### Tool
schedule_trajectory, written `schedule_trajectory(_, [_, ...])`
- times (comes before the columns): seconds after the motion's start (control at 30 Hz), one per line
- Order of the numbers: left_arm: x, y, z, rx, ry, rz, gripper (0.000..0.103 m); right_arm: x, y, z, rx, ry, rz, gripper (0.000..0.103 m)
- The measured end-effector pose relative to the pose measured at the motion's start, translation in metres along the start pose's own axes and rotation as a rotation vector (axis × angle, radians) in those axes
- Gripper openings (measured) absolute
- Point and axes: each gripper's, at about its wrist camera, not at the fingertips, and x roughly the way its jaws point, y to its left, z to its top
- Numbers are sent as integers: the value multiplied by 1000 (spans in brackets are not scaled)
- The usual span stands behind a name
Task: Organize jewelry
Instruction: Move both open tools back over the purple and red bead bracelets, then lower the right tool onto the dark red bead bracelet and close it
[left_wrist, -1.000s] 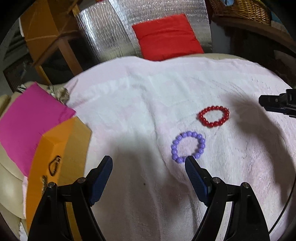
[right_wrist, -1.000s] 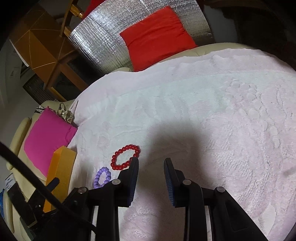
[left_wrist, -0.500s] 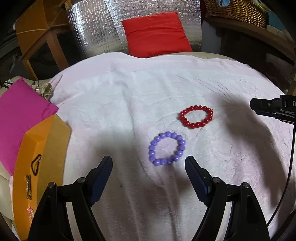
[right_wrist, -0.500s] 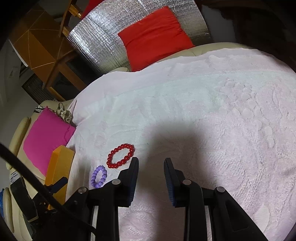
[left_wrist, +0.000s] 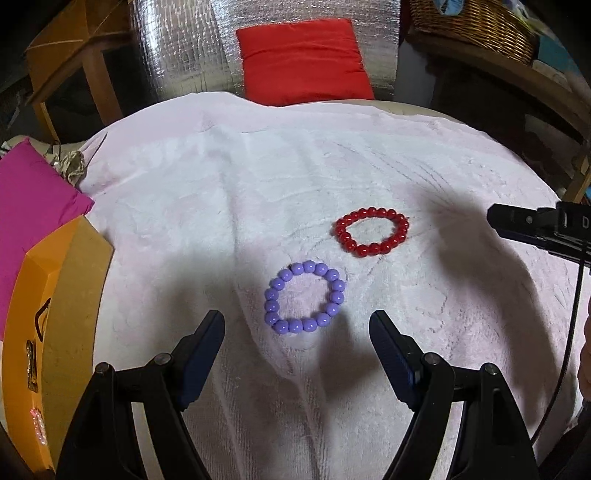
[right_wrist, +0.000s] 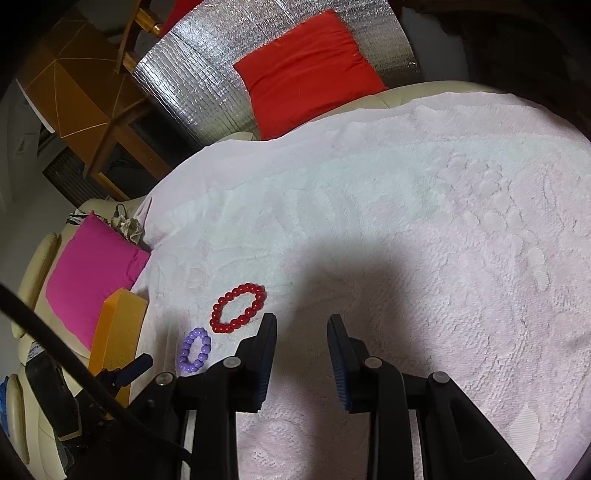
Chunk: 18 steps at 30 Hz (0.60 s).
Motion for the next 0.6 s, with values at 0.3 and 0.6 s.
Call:
schedule_trajectory(0.3, [1,10,3,-61,4,-26,81,17,11,9,-18,-8,69,31])
schedule_trajectory(0.6, [-2,14,1,-59,8,-48,76,56,38,19,-80,40,50,31])
